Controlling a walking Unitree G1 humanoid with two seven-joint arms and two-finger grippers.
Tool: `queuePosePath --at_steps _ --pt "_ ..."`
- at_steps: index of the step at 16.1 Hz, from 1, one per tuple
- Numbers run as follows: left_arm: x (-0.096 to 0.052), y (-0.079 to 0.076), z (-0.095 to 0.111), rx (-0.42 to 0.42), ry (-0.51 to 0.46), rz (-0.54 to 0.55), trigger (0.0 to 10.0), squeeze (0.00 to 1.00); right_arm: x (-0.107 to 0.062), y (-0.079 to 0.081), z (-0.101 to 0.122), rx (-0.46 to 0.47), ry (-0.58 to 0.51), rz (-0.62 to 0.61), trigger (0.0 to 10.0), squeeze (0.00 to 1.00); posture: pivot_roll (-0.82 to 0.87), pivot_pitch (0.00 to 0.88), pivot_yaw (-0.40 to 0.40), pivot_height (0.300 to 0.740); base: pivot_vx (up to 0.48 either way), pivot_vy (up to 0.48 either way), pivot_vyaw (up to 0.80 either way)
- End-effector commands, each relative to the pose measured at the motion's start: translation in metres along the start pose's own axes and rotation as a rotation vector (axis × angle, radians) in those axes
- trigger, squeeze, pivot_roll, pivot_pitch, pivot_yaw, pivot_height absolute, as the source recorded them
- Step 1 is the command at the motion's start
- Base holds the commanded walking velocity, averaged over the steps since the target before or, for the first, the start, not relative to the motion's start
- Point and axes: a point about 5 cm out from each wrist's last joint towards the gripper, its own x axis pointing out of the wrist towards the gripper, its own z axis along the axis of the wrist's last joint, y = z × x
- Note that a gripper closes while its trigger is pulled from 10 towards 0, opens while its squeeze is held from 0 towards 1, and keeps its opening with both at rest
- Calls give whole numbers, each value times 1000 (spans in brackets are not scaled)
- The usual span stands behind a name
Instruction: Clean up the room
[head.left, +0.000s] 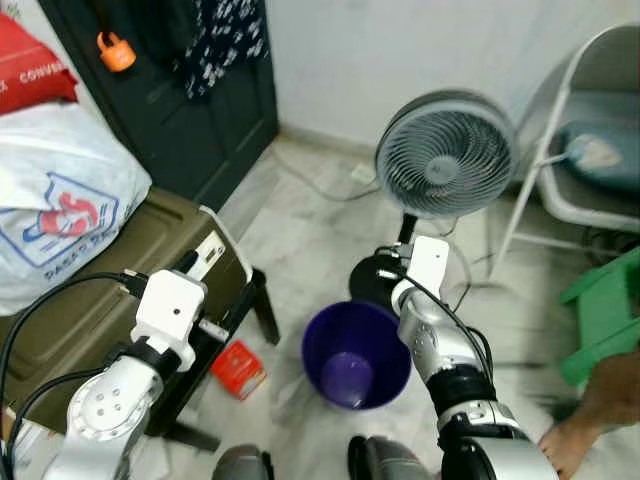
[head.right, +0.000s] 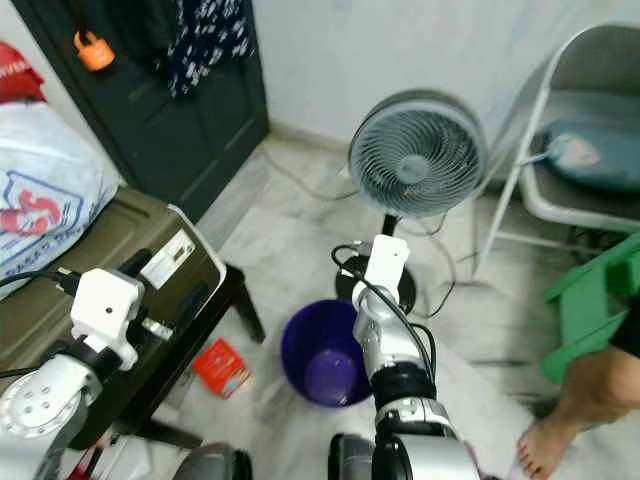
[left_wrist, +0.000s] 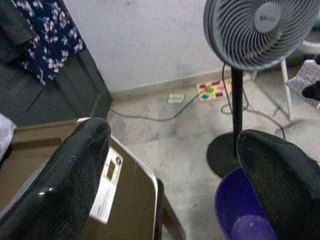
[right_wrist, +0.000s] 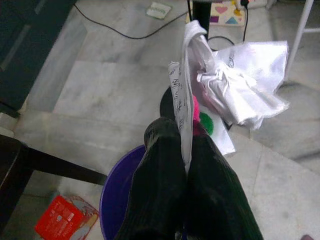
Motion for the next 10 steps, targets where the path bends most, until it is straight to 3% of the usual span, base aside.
queuePosePath --at_steps 1,10 --pt "-2 0 7 7 -8 -25 10000 0 1 5 -2 16 13 -4 10000 0 167 189 75 740 0 0 0" --pt "-13 1 19 14 22 -77 10000 0 3 24 -33 72 171 30 10000 0 215 234 122 740 0 0 0"
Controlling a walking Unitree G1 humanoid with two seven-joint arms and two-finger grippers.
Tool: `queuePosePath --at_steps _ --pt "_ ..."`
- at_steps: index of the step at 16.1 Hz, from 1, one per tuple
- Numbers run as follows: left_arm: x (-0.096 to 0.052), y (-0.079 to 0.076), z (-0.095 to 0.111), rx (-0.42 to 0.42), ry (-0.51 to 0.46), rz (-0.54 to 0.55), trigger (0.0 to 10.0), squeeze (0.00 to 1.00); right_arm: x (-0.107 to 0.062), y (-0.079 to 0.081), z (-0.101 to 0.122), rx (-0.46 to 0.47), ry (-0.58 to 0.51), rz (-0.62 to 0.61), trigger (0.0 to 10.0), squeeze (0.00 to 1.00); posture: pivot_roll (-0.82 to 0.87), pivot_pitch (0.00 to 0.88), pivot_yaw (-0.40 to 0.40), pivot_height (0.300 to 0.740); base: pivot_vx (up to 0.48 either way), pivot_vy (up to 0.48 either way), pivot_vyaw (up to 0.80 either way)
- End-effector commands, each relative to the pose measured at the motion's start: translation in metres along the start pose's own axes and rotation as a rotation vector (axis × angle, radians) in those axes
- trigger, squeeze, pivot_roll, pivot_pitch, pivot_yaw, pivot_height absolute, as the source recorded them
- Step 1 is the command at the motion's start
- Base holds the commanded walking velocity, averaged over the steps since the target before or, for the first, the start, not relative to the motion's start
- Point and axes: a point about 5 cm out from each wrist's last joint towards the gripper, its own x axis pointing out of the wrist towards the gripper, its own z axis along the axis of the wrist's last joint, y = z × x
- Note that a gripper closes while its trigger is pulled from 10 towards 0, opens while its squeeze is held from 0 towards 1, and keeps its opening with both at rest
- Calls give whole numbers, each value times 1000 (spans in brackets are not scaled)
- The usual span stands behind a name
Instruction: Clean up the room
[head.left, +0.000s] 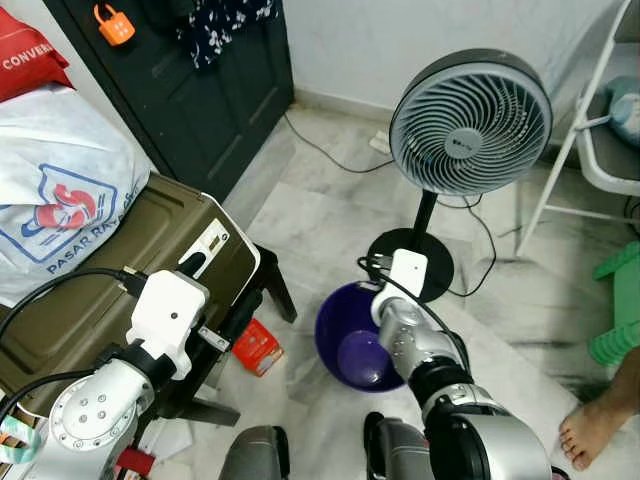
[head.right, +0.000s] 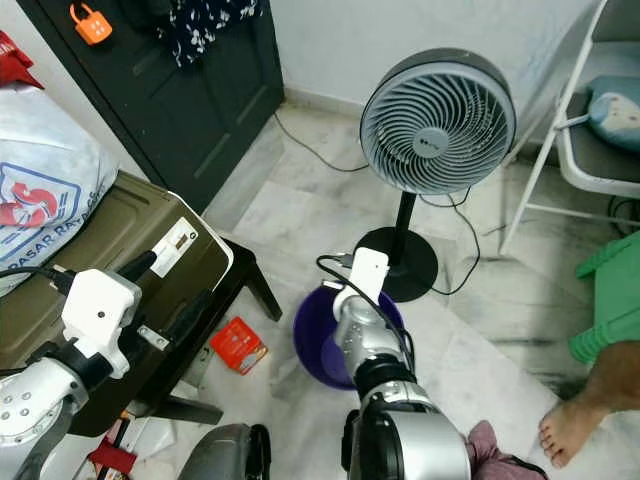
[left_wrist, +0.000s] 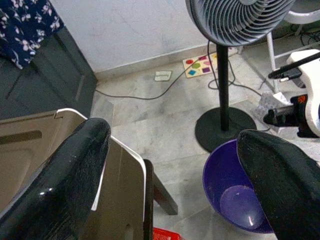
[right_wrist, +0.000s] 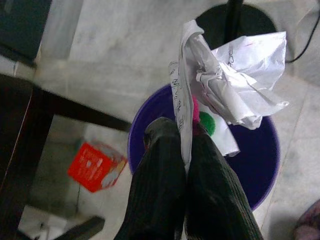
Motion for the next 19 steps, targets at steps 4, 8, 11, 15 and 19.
queuePosePath --at_steps 4,8,11,15,19 --pt "-7 -6 1 -19 18 -14 10000 0 1 -2 -12 -1 60 -22 10000 0 214 238 120 740 0 0 0" --pt "-4 -5 2 -28 15 -1 10000 0 2 -8 -7 -16 22 -87 10000 0 213 240 114 740 0 0 0" --pt "-4 -4 1 -28 21 3 10000 0 3 -10 -6 -26 15 -93 10000 1000 208 243 112 740 0 0 0" --pt "-2 -5 1 -31 21 0 10000 0 3 -10 -5 -27 2 -91 10000 1000 208 241 114 740 0 0 0" --pt "4 -4 1 -32 11 4 10000 0 3 -8 5 -15 -40 -75 10000 1000 194 222 107 740 0 0 0"
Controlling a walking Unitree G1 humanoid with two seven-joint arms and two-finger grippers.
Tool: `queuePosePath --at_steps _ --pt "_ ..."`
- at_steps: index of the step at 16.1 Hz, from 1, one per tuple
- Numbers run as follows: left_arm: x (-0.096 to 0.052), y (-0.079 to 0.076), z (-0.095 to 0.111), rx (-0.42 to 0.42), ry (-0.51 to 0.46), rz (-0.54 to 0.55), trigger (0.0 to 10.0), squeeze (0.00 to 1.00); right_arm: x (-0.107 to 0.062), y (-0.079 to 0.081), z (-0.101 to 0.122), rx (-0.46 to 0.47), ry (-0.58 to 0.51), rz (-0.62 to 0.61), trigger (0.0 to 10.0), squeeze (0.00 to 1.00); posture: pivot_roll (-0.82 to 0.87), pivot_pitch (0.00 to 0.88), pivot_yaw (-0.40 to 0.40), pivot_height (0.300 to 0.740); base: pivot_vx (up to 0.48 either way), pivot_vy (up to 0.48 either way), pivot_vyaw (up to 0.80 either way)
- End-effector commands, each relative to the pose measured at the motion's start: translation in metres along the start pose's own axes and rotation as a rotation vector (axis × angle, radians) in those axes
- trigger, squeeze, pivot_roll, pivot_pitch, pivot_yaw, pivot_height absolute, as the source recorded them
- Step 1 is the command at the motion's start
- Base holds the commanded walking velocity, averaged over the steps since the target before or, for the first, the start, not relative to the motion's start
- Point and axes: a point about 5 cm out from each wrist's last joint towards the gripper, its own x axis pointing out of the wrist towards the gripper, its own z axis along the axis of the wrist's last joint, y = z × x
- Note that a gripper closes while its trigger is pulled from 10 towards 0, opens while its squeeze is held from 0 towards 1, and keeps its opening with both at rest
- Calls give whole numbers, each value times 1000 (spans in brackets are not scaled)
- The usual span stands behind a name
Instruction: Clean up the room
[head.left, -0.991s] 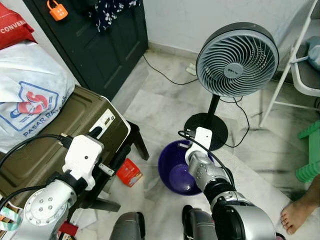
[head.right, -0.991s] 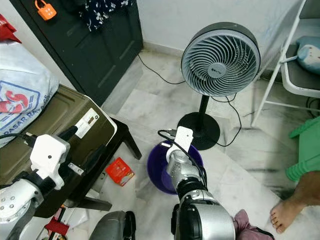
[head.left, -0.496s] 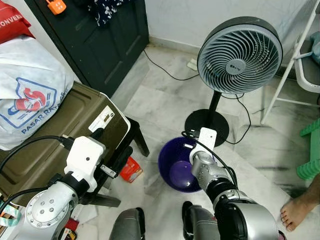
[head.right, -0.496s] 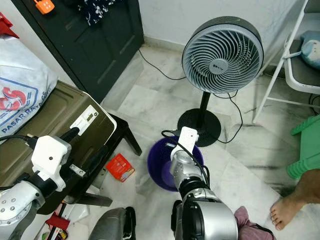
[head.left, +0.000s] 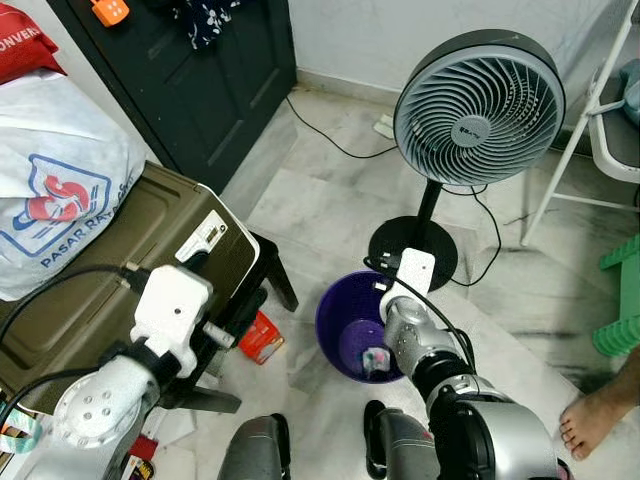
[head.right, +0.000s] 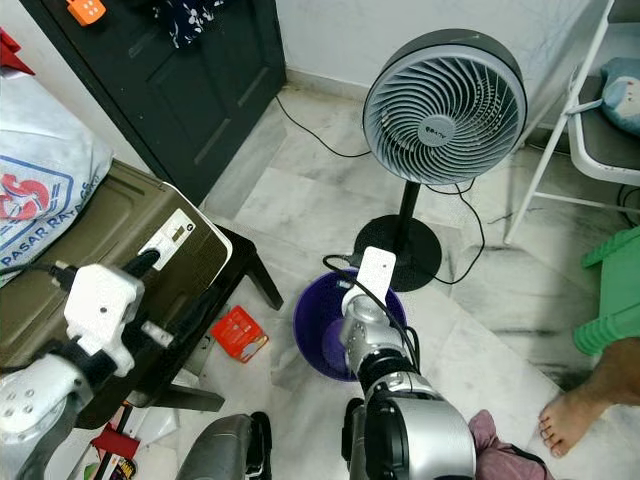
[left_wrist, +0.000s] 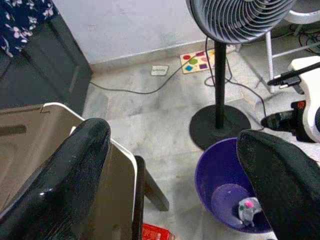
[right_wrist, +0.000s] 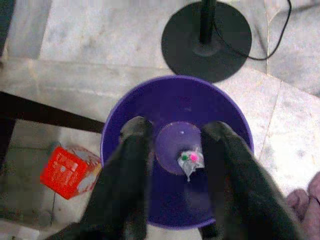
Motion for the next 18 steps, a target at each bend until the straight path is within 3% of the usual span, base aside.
queuePosePath --at_steps 1,4,7,11,16,18 --pt "4 -1 -4 -5 10 7 10000 0 0 5 5 -8 -21 30 10000 1000 177 203 96 740 0 0 0" --pt "24 -3 0 -25 -55 43 10000 0 -3 6 31 -139 -144 97 10000 1000 130 151 62 740 0 0 0" --pt "43 -6 7 -46 -116 72 10000 0 -11 0 45 -211 -244 136 10000 1000 85 93 29 740 0 0 0" --pt "62 -3 11 -51 -188 158 10000 0 -55 -18 60 -425 -538 182 10000 1000 7 13 16 740 0 0 0" --pt "77 9 9 -32 -199 258 10000 0 -85 -32 75 -522 -740 219 10000 1000 -4 0 11 740 0 0 0" --pt "78 20 9 -15 -205 351 10000 0 -104 -37 64 -562 -781 289 10000 1000 2 0 3 740 0 0 0"
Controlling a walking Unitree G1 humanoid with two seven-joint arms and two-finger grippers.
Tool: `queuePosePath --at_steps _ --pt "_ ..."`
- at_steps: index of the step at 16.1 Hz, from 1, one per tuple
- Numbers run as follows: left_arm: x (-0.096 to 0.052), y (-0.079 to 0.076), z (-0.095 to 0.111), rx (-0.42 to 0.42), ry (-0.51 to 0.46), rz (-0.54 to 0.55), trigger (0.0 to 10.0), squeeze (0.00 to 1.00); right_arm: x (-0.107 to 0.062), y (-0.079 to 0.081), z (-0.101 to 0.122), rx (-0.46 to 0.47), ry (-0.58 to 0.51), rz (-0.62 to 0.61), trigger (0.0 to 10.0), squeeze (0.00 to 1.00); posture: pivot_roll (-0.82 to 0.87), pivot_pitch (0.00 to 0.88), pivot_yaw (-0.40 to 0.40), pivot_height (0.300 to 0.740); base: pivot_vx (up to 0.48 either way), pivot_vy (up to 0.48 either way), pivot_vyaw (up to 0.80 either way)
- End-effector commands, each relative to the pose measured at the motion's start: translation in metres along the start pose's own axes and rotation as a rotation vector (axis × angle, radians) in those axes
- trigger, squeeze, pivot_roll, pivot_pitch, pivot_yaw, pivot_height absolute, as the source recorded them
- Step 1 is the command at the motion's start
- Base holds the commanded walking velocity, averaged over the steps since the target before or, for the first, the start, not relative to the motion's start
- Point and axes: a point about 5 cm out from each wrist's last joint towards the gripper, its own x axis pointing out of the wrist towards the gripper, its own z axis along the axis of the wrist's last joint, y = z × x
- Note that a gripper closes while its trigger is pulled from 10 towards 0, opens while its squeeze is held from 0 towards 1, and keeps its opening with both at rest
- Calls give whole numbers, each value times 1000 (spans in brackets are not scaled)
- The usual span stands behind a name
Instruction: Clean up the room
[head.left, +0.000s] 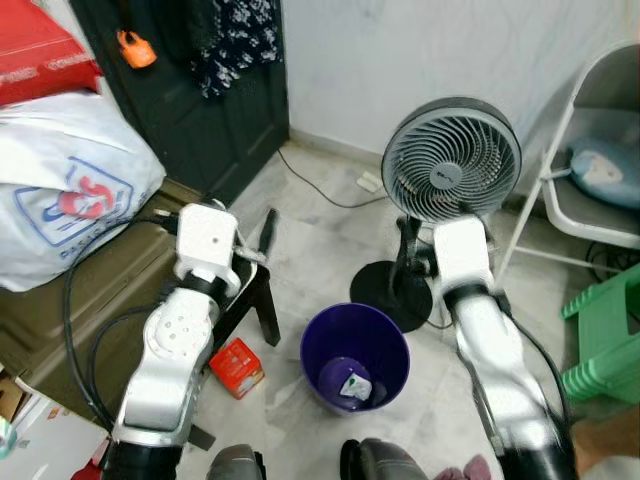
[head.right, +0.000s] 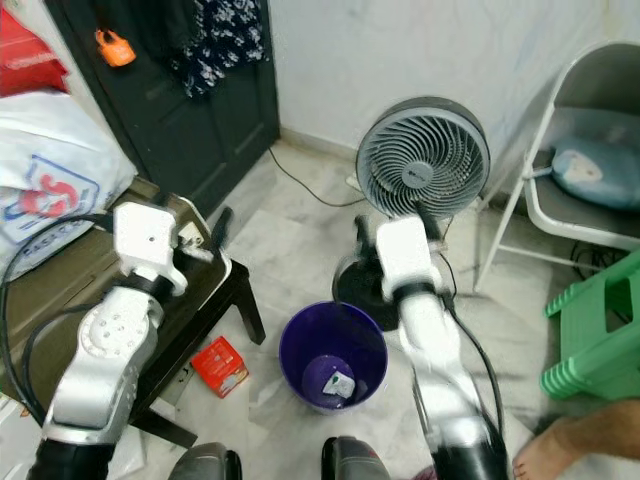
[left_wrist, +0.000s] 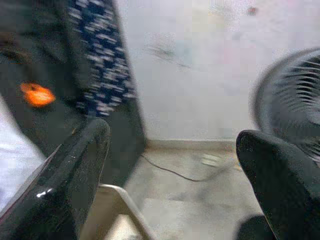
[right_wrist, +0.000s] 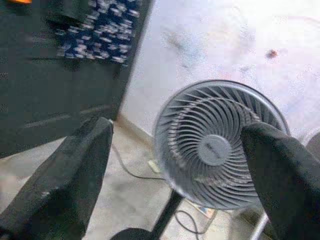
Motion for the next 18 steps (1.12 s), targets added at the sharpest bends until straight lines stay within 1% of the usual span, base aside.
queuePosePath --at_steps 1,2,3,4,8,11,12,14,17,18 --pt "2 2 0 16 -7 20 10000 0 -1 0 8 -9 -39 18 10000 1000 2 0 3 740 0 0 0" --pt "1 3 -2 0 -7 38 10000 0 -6 0 8 -51 -54 34 10000 4 -7 0 -2 740 0 0 0" --pt "0 4 -4 -13 -7 50 10000 0 -6 0 7 -78 -61 37 10000 0 -12 0 0 740 0 0 0" --pt "1 3 -5 -16 -8 51 10000 0 -5 -1 7 -80 -64 33 10000 0 -13 0 0 740 0 0 0" --pt "12 6 -5 -17 -33 76 10000 0 5 2 17 -99 -120 72 10000 0 -21 0 6 740 0 0 800" --pt "14 13 -8 -28 -9 160 10000 0 12 1 20 -80 -130 68 10000 0 -13 0 0 740 0 0 800" --pt "15 20 -11 -41 4 211 10000 0 18 3 23 -65 -142 66 10000 0 -6 0 -5 740 0 0 800" --pt "16 30 -15 -74 2 261 10000 0 27 6 27 -50 -162 65 10000 0 4 0 -10 740 0 0 800" --pt "15 33 -18 -84 5 287 10000 0 32 7 29 -32 -169 66 10000 0 5 0 -8 740 0 0 800" --pt "14 32 -20 -90 18 280 10000 0 34 10 31 -2 -176 84 10000 0 4 0 -11 740 0 0 800"
